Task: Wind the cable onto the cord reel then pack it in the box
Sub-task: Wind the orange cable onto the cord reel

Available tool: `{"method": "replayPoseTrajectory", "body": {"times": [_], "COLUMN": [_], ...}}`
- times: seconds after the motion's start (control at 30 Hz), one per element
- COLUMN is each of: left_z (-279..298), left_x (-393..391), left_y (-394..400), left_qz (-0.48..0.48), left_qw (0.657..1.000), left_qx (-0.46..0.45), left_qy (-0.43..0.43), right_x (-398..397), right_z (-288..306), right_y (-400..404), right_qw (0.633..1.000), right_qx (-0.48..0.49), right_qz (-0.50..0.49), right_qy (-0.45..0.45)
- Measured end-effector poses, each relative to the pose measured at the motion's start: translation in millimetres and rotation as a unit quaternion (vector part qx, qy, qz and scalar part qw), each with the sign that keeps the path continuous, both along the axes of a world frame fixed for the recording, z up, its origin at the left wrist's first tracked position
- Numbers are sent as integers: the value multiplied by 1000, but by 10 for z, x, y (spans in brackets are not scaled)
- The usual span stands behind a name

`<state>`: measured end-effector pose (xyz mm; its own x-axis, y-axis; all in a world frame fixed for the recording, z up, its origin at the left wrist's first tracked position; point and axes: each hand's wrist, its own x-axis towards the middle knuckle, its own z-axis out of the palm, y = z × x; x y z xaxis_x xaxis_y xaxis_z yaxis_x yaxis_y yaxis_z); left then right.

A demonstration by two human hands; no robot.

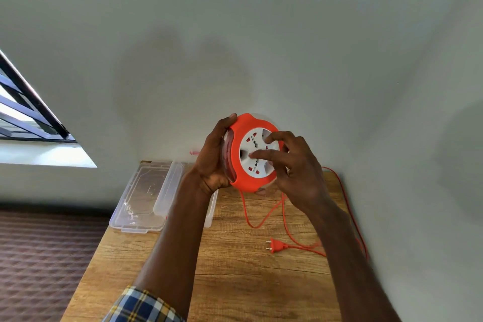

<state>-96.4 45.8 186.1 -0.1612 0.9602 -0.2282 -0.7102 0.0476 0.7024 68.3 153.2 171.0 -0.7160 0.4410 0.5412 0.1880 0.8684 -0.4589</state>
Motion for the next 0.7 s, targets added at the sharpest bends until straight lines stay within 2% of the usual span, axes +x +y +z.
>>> {"method": "replayPoseTrajectory", "body": {"times": [0.17,0.3,0.5,0.6,0.7], "left_z": [-55,-24,44,61,54], "left_x": [-16,-24,20,66,66], "left_y": [2,3,13,13,17], "left_qz": [-3,-22,-3,0,2], "left_qw": [1000,999,1000,1000,1000], "left_qx": [-21,-23,-12,-6,-4], "left_qy": [12,12,11,-2,-6], "right_x": [-32,-38,-69,-107,-94], "right_z": [-24,-26,117,161,172], "right_y": [-40,-94,-302,-367,-346], "right_qw": [998,998,975,971,977], "right_qx": [-7,-1,-174,-152,-121], "right_qz": [19,-39,-136,-185,-175], "right_qy": [-53,-47,14,16,27]}}
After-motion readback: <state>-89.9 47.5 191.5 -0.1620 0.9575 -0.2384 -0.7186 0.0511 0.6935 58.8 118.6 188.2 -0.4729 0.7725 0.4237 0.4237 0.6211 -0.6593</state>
